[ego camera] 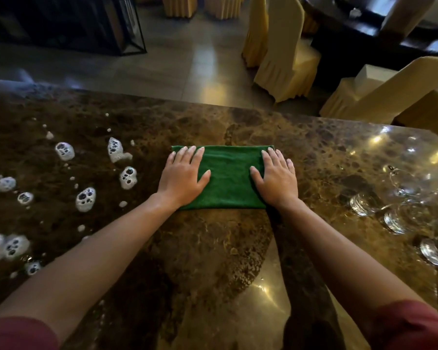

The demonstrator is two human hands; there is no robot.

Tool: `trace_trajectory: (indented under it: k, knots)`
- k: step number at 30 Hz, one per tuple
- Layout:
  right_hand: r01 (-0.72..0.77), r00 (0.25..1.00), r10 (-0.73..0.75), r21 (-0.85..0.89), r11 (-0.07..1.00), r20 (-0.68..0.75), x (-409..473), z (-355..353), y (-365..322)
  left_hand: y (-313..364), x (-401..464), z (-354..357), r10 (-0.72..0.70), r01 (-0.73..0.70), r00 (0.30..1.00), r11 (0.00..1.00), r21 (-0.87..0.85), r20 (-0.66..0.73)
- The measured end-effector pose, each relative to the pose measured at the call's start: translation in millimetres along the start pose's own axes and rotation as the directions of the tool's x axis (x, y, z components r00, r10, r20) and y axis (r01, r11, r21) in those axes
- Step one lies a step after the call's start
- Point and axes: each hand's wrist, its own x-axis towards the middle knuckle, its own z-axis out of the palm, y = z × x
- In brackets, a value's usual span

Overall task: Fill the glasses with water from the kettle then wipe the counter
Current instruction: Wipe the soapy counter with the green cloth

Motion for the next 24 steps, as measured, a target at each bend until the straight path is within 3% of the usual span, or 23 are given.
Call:
trace_trajectory:
  k: [9, 18, 24]
  knots:
    - [0.042, 0.975, -0.034, 0.035, 0.998, -0.22, -16.9, -6.2, -4.1, 2.8, -9.7, -5.4, 0.037, -0.049, 0.971, 0.998, -0.046, -0.237]
    - [-0.024, 0.965, 0.021, -0.009, 1.0, -0.26, -53.2, -3.3, -7.4, 5.4, -18.0, -6.7, 0.071, -0.086, 0.97, 0.995, -0.053, -0.233]
    - [-0.003, 0.958, 0.032, 0.102, 0.995, -0.286, -82.4, -7.7, -5.8, 16.1, -42.5, -10.6, 0.093, -0.139, 0.958, 0.978, -0.156, -0.271]
